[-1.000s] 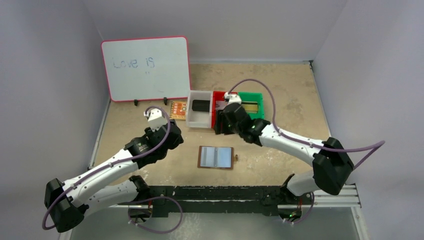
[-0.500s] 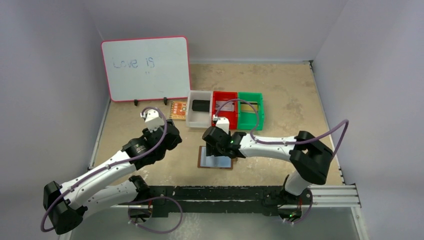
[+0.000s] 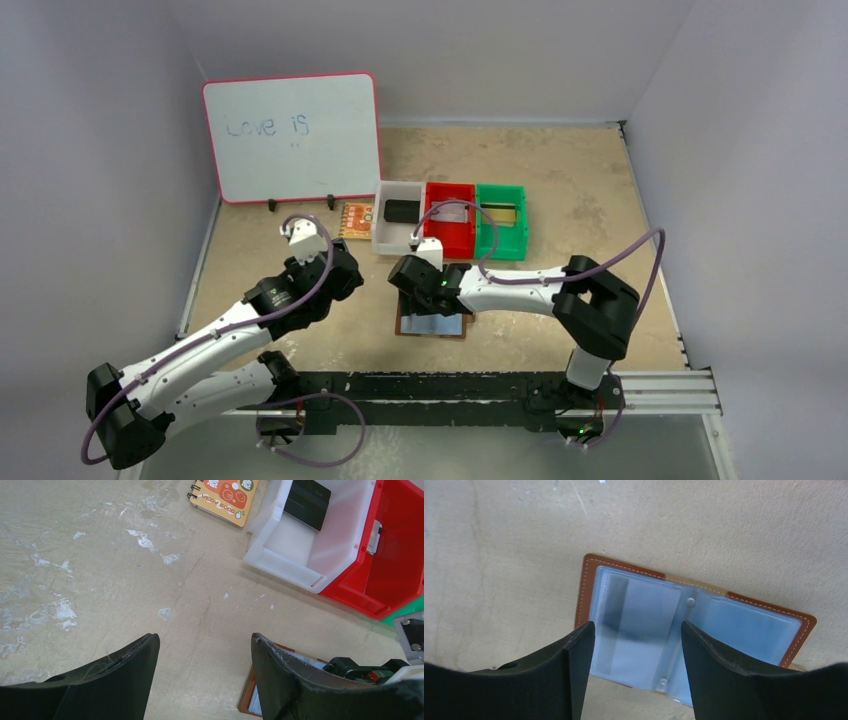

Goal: Take the credit cards out of the card holder

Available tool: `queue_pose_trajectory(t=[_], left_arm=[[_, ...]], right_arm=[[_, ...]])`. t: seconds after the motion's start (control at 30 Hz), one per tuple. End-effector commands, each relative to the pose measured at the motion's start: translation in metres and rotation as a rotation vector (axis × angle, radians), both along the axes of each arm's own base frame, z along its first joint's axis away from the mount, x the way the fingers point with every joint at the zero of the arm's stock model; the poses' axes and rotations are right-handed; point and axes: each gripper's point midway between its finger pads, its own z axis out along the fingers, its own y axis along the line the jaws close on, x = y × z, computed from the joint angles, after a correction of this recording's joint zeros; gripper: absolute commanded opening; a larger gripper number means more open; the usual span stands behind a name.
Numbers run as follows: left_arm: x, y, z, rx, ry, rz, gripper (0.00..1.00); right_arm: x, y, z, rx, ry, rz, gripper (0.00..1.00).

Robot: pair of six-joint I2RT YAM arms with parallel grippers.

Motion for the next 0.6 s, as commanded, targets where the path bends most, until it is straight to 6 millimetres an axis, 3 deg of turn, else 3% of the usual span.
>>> queue_pose_trajectory(t=[0.0, 0.3, 0.57], left_arm=[[0.004, 0.003, 0.007, -0.031, -0.035, 0.034, 0.67], [0.004, 0.0, 0.006, -0.034, -0.028, 0.026, 0.67], [0.004, -0.004, 0.002, -0.036, -0.013, 0.014, 0.67]], right_arm=[[0.001, -0.003, 0.001, -0.036, -0.003, -0.03, 0.66], [-0.002, -0.005, -0.016, -0.067, 0.021, -0.027, 0.58], [-0.003, -0.01, -0.022, -0.091, 0.026, -0.039, 0.43]])
